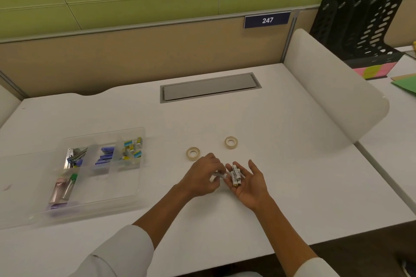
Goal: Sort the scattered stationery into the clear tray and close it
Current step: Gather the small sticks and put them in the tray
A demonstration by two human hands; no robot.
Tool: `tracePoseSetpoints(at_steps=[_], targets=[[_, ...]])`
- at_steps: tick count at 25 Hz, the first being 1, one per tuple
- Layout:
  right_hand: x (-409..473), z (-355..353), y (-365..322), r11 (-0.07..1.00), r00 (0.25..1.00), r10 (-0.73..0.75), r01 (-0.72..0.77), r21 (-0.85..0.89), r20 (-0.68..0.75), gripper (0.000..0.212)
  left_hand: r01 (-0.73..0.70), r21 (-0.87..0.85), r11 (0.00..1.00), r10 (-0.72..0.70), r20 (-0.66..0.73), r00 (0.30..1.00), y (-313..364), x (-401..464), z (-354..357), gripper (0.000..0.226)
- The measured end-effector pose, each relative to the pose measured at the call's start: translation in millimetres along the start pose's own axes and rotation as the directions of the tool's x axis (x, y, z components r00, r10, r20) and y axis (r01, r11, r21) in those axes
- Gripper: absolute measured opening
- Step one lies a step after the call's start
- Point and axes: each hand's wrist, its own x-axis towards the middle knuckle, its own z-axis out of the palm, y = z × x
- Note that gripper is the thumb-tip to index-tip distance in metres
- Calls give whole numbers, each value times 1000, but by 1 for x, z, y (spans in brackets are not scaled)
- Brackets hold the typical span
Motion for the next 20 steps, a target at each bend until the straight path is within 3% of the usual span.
tracePoseSetpoints(at_steps=[7,13,20], targets=[[-2,34,20,976,992,103,-85,-202,78,34,-42,-45,998,41,-29,999,4,2,-12,29],[9,47,27,977,989,133,-119,-177,69,28,157,-65,986,-167,-218,962,-6,-19,-23,26],[15,63,43,975,983,173,-163,-151,54,21,339,-103,935,-351,-394,849,-39,-50,-50,29]])
